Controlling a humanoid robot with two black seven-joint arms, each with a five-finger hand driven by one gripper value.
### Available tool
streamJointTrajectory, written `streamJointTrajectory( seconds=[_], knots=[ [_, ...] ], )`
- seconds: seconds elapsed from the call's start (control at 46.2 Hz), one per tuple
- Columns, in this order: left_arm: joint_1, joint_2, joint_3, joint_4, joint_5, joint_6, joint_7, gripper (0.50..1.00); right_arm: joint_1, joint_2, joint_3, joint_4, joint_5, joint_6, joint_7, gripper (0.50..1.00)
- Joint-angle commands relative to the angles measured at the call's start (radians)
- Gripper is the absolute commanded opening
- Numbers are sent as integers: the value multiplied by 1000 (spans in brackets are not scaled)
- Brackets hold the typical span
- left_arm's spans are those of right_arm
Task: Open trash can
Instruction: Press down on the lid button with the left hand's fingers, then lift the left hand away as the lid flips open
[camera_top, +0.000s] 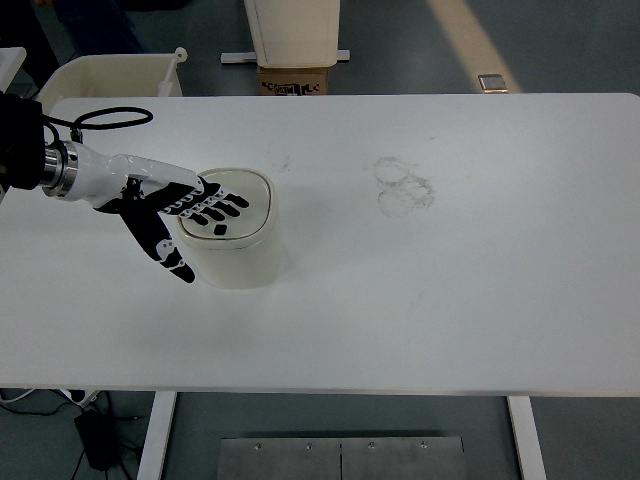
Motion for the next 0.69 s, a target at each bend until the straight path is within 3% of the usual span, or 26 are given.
streamJointTrajectory(
  seconds=[0.0,0.67],
  knots=[
    [6,-2,0,0,0,2,0,1000,0,0,-1,0,0,0,0,991],
    [-14,5,-8,6,-18,3,-2,1000,0,0,-1,0,0,0,0,991]
  ],
)
